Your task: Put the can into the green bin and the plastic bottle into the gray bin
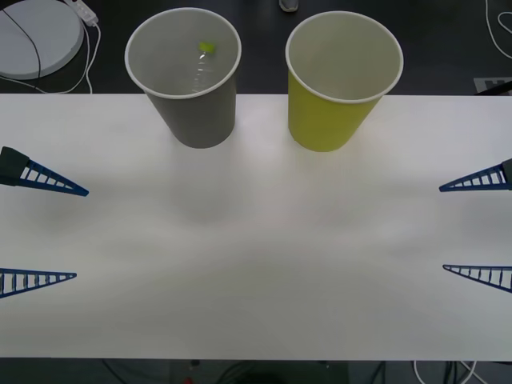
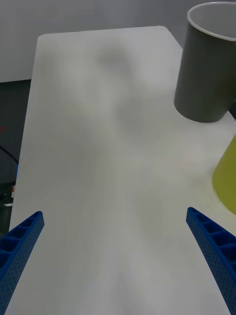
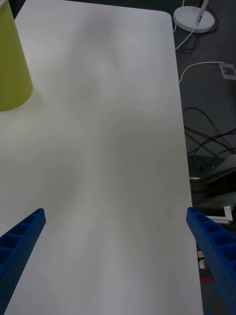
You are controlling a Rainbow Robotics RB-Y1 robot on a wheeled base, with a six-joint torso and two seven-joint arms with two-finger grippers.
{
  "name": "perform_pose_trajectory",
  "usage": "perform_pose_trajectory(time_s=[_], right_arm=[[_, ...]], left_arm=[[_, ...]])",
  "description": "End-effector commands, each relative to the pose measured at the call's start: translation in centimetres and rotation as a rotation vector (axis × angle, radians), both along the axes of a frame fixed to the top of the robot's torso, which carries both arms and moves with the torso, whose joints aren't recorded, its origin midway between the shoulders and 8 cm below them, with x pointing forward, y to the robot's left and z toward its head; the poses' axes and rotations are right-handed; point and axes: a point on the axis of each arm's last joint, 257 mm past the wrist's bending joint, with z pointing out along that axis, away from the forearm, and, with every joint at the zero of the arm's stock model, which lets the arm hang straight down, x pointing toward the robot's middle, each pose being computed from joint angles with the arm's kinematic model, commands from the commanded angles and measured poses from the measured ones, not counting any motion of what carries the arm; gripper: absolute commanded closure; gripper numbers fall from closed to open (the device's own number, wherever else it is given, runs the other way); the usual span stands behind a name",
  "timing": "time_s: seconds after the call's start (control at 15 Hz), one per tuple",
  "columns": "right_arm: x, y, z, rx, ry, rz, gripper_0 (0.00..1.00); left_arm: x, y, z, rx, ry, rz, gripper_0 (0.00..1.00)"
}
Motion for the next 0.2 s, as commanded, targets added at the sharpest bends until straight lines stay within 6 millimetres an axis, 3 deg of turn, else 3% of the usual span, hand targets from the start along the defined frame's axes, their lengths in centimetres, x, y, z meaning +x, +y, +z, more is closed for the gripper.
perform_pose_trajectory(time_s=[0.07,0.2], right_arm=[[0.01,-0.02,0.00,0.001,0.000,-0.001,0.00],[0.01,-0.02,0.00,0.001,0.000,-0.001,0.00]], left_arm=[[0.00,0.00,0.00,0.000,0.000,0.000,0.00],[0.00,0.00,0.00,0.000,0.000,0.000,0.00]])
